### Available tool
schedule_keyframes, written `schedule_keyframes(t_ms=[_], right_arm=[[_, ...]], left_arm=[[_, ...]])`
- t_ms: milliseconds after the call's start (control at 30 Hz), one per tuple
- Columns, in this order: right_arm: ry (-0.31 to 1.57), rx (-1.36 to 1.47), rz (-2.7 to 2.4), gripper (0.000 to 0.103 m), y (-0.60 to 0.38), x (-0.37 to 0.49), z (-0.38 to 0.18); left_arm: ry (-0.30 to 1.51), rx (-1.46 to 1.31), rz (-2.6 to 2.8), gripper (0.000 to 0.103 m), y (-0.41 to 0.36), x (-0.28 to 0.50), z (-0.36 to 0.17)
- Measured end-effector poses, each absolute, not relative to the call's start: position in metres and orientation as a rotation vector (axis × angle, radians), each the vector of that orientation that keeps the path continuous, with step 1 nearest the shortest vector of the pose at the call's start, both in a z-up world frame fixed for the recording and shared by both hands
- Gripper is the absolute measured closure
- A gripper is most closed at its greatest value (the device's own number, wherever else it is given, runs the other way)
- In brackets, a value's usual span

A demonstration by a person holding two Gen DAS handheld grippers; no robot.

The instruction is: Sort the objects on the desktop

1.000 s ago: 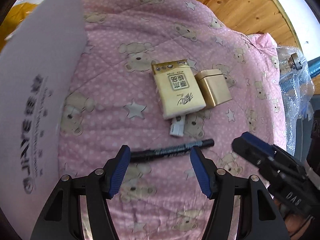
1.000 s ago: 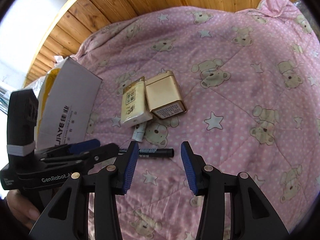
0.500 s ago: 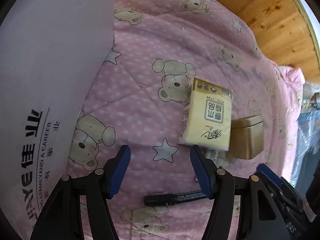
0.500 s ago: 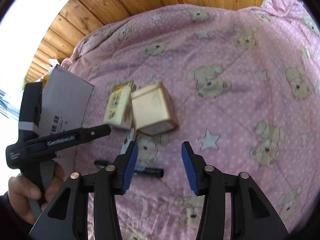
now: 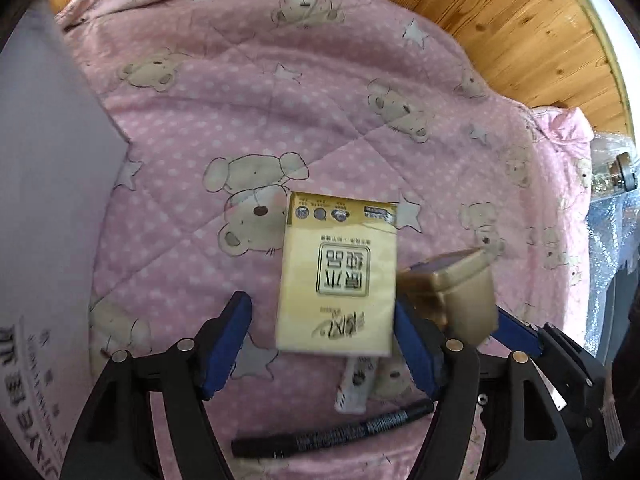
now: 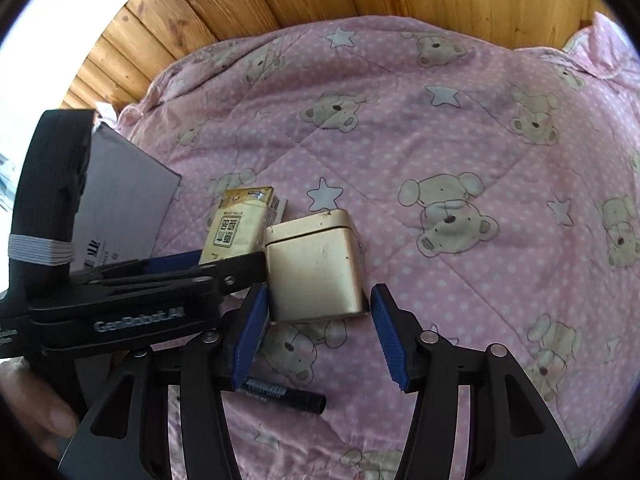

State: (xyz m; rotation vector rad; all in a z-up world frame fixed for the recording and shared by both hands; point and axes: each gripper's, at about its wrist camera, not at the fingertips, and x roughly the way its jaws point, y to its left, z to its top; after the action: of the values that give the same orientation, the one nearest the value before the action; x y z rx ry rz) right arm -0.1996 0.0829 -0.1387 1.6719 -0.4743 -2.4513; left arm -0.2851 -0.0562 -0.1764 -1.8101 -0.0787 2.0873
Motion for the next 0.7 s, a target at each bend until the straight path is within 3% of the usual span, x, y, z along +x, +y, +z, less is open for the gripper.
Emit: schedule_keyframes(t_ms=[333,433,700], right_arm=[[-0.448,1.670,-2.457,0.046,0.081,-0.203,-0.142],[-0.439,1.674,-2.463,0.047,0.080,-0.200,-0.140],[-0.487,1.652,-2.481,0.048,0.088,-0.195,-0.130]], left_arm=[[0.006,-1.762,2.136,0.029,-0.047,-0.287,-0.176],[0.054,-1.756,2.182,0.048,-0.049,-0.286,-0.173],[-0.032,-1.768,2.169,0.049,-0.070,-0.281,-0.165]])
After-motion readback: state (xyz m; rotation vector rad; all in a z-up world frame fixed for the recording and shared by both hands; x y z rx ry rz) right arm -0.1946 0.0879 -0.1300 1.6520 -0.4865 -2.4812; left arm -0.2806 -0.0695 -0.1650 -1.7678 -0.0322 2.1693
